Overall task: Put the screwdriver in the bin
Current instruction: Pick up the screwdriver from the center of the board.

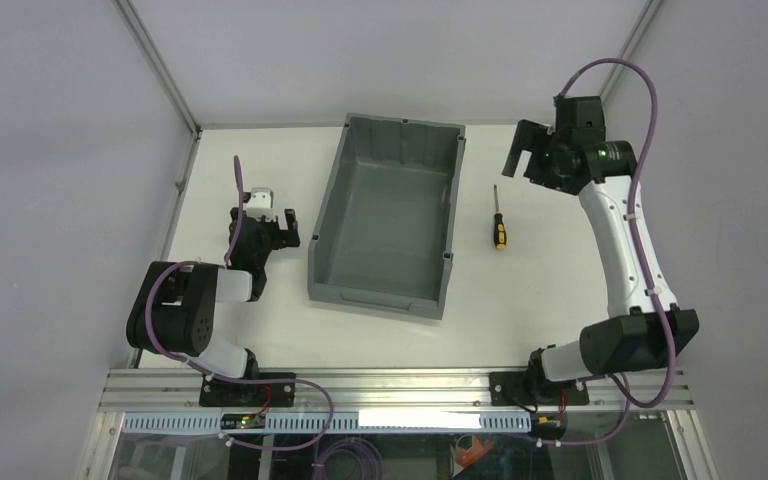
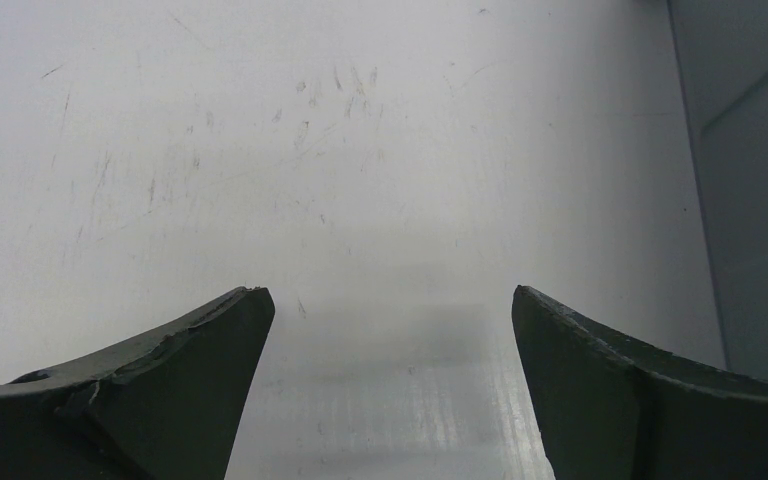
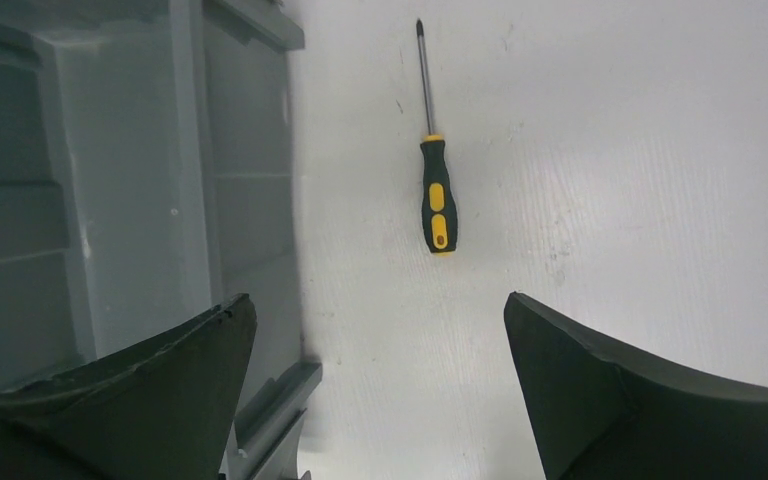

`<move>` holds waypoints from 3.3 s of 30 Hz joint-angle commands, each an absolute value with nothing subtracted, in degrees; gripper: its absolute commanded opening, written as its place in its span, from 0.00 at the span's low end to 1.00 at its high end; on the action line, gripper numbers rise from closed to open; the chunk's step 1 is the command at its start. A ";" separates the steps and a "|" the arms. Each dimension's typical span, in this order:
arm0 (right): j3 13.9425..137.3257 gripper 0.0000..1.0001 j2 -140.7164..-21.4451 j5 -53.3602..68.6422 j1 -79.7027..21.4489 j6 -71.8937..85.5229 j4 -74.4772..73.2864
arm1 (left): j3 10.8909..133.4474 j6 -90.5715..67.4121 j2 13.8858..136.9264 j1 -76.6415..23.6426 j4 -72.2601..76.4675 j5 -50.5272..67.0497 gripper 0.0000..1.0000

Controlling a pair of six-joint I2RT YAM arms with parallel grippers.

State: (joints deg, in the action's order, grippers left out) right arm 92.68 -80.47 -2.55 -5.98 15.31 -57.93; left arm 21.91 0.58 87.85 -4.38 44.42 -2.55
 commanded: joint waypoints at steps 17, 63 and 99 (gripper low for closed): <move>87.27 0.98 -94.06 -1.09 -5.78 16.74 -57.59 | 21.97 0.10 86.22 -3.78 46.02 -1.67 0.99; 82.65 0.50 -113.69 -8.06 -7.38 17.17 -49.80 | 21.97 0.13 86.18 -3.78 46.00 -1.67 0.99; 89.44 0.00 -100.97 -9.94 -8.36 16.21 -59.09 | 21.97 0.15 86.21 -3.79 46.05 -1.63 0.99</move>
State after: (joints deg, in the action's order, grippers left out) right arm 85.23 -105.78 -8.40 -7.73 16.43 -56.47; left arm 21.91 0.58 87.85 -4.38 44.42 -2.55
